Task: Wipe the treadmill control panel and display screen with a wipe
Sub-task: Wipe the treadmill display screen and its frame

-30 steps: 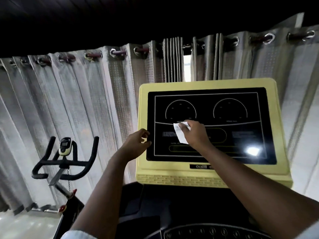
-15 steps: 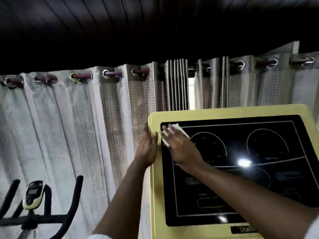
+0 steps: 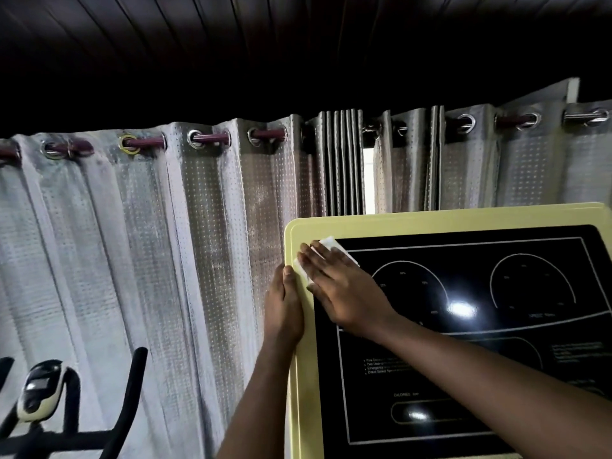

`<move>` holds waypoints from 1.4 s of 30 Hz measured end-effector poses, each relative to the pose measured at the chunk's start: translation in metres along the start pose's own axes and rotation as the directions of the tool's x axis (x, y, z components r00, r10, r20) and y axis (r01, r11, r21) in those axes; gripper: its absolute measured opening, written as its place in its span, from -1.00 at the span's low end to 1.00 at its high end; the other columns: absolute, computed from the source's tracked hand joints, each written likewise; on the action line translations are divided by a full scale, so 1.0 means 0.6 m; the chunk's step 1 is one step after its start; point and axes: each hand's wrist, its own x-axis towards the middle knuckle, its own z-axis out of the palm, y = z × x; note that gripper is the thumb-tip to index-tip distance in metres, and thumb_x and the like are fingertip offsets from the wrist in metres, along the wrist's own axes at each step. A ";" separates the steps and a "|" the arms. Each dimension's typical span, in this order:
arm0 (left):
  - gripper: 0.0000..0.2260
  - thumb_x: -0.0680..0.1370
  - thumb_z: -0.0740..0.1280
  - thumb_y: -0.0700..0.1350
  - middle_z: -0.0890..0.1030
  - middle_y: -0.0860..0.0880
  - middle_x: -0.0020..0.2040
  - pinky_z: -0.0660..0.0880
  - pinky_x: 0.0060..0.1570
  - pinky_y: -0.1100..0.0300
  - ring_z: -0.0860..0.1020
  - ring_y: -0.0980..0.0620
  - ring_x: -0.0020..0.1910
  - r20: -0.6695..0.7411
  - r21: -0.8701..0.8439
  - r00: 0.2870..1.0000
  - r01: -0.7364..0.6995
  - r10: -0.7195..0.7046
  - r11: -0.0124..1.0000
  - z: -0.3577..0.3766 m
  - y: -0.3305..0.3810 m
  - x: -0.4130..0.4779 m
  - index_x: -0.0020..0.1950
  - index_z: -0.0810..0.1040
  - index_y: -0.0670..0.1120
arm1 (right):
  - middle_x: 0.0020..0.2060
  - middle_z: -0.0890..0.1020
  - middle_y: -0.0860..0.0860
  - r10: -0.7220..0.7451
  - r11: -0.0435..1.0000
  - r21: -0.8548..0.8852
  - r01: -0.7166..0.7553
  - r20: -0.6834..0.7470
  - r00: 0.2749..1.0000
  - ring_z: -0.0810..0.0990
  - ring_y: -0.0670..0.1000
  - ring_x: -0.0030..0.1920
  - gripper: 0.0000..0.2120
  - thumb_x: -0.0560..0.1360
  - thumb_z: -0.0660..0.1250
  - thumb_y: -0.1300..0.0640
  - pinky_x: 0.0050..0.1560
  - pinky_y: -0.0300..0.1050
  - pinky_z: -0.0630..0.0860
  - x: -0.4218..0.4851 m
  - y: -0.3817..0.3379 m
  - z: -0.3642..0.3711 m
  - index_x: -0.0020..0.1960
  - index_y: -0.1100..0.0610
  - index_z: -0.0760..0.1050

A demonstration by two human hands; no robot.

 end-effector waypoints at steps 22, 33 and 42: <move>-0.65 0.72 0.04 -0.06 0.44 0.25 -0.13 0.27 -0.22 0.59 0.45 0.43 -0.23 -0.060 0.080 0.998 0.019 -0.014 0.997 0.005 0.029 -0.014 0.24 0.54 -0.22 | 0.54 0.28 0.05 0.116 0.992 0.068 -0.110 -0.086 0.990 0.19 0.01 0.57 -0.52 0.63 0.13 0.12 0.59 -0.10 0.02 -0.036 0.055 -0.020 0.54 0.13 0.27; -0.54 0.69 -0.08 0.14 0.63 -0.22 0.07 0.40 -0.10 0.02 0.57 -0.27 0.04 -0.222 0.325 0.974 0.126 -0.054 0.937 0.023 0.040 -0.033 0.19 0.51 -0.09 | 0.53 0.30 0.06 0.147 0.986 0.081 -0.143 -0.042 0.988 0.20 0.02 0.57 -0.52 0.63 0.09 0.10 0.58 -0.07 0.07 -0.056 0.078 -0.032 0.54 0.14 0.28; -0.51 0.68 -0.10 0.15 0.62 -0.25 -0.08 0.44 -0.20 -0.03 0.57 -0.28 -0.11 -0.281 0.373 0.959 0.136 -0.028 0.918 0.032 0.034 -0.037 0.12 0.50 -0.12 | 0.54 0.28 0.04 0.173 0.985 0.030 -0.171 -0.060 0.983 0.18 -0.01 0.57 -0.52 0.63 0.08 0.11 0.57 0.02 0.16 -0.094 0.151 -0.059 0.55 0.12 0.26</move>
